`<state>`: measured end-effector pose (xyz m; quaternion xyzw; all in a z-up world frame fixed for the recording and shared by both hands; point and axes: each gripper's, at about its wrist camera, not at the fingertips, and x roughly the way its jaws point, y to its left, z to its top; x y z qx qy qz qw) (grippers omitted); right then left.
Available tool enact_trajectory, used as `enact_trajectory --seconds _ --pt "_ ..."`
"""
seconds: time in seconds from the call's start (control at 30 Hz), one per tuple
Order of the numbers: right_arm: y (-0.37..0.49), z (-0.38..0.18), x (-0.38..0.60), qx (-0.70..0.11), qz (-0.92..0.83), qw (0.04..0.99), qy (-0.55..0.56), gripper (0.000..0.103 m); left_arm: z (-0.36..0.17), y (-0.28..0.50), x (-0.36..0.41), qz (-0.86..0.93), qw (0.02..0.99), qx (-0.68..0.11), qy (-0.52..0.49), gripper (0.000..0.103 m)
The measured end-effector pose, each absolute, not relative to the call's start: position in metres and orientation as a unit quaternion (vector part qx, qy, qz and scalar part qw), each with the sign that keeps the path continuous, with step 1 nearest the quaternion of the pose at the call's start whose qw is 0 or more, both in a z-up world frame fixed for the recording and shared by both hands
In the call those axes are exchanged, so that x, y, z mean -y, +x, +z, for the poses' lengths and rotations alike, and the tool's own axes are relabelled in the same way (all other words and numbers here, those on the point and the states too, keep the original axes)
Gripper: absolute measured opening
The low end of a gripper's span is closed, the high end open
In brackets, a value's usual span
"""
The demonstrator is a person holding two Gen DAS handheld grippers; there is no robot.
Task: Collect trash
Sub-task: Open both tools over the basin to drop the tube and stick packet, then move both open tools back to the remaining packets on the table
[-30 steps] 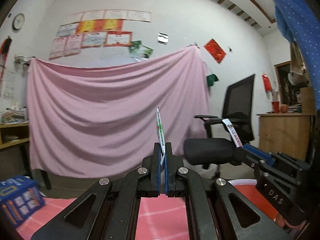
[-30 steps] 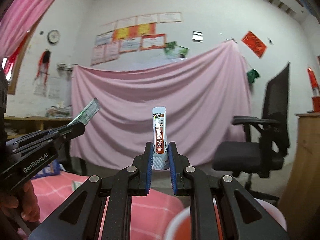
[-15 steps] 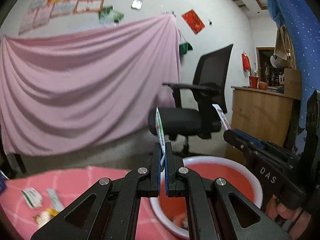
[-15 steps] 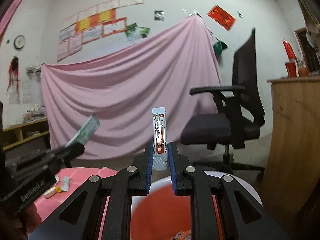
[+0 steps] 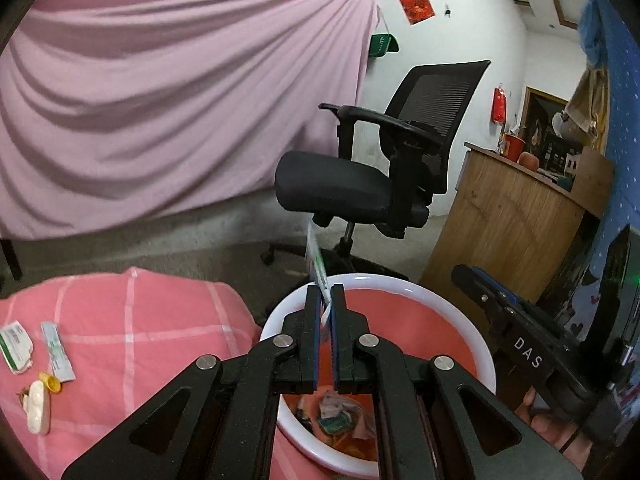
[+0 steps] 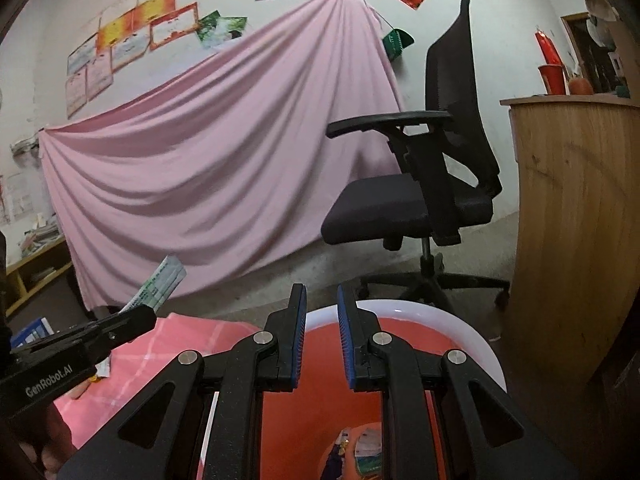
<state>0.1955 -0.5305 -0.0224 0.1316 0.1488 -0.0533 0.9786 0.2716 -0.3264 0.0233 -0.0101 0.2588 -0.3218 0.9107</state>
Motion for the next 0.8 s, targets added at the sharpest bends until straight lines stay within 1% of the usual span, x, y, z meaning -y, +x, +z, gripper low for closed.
enact_trajectory --seconds 0.03,0.07,0.1,0.27,0.3,0.33,0.4,0.47,0.5,0.53,0.6,0.67,0.7,0.73,0.77,0.8 --pt "0.195 -0.022 0.531 -0.148 -0.053 0.978 0.134 0.032 0.024 0.271 0.325 -0.323 0.910 -0.261 -0.011 0.017" --pt "0.194 -0.022 0.531 -0.147 -0.052 0.978 0.136 0.033 0.026 0.271 0.323 -0.323 0.910 -0.261 -0.013 0.023" --pt "0.193 -0.022 0.531 -0.147 -0.052 0.978 0.136 0.033 0.026 0.270 0.321 -0.322 0.911 -0.258 -0.013 0.033" --pt "0.195 -0.020 0.531 -0.147 -0.053 0.979 0.129 0.034 0.028 0.265 0.313 -0.315 0.916 -0.249 -0.012 0.034" --pt "0.194 -0.020 0.530 -0.146 -0.054 0.980 0.126 0.037 0.028 0.265 0.311 -0.314 0.916 -0.249 -0.013 0.034" --pt "0.195 -0.019 0.530 -0.144 -0.054 0.980 0.125 0.043 0.029 0.264 0.308 -0.311 0.918 -0.247 -0.016 0.034" --pt "0.194 -0.017 0.529 -0.137 -0.053 0.981 0.126 0.049 0.031 0.263 0.300 -0.304 0.921 -0.241 -0.018 0.034" --pt "0.194 -0.015 0.528 -0.131 -0.053 0.982 0.125 0.052 0.035 0.262 0.292 -0.291 0.928 -0.230 -0.019 0.036" --pt "0.193 -0.013 0.527 -0.127 -0.056 0.983 0.123 0.057 0.035 0.262 0.289 -0.287 0.931 -0.227 -0.020 0.041" --pt "0.193 -0.012 0.527 -0.123 -0.057 0.983 0.123 0.069 0.037 0.261 0.284 -0.282 0.933 -0.222 -0.023 0.047" --pt "0.191 -0.008 0.525 -0.110 -0.059 0.984 0.129 0.083 0.038 0.258 0.275 -0.272 0.938 -0.212 -0.029 0.053" --pt "0.189 -0.002 0.522 -0.095 -0.057 0.985 0.134 0.085 0.041 0.255 0.265 -0.262 0.943 -0.202 -0.031 0.059" --pt "0.189 0.000 0.520 -0.090 -0.057 0.985 0.133 0.090 0.042 0.255 0.261 -0.258 0.945 -0.199 -0.031 0.066" --pt "0.188 0.003 0.517 -0.083 -0.058 0.986 0.132 0.099 0.043 0.253 0.256 -0.251 0.948 -0.195 -0.032 0.078" --pt "0.187 0.005 0.513 -0.073 -0.059 0.987 0.133 0.103 0.044 0.251 0.250 -0.242 0.951 -0.189 -0.034 0.085" --pt "0.186 0.008 0.510 -0.064 -0.058 0.987 0.133 0.103 0.044 0.249 0.245 -0.236 0.954 -0.183 -0.036 0.095"
